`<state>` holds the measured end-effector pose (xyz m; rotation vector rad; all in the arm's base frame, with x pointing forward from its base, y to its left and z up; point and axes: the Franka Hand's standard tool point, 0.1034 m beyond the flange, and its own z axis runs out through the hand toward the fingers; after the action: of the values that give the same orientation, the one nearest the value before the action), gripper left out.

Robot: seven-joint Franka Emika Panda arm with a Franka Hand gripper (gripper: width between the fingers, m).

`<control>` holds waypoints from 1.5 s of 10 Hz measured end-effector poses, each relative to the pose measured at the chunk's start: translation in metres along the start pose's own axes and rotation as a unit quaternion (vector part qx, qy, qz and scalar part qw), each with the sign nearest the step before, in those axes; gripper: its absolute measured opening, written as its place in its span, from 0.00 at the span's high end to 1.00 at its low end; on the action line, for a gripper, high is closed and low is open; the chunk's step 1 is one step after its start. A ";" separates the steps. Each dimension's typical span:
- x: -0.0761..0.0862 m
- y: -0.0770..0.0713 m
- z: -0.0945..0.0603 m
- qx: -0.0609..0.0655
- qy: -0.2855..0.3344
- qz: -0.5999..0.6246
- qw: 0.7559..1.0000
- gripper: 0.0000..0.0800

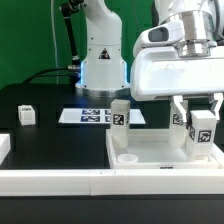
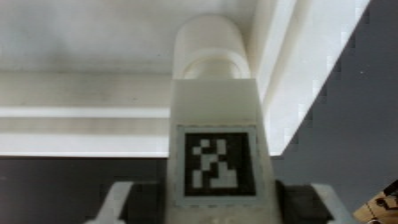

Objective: Assemble square table

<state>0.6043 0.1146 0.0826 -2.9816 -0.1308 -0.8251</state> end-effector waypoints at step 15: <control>-0.001 0.003 0.001 0.000 -0.006 0.002 1.000 0.19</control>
Offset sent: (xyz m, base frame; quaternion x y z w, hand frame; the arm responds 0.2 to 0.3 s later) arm 0.0000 0.0000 0.0000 0.0000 0.0000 0.0000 1.0000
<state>0.6039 0.1112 0.0813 -2.9851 -0.1248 -0.8076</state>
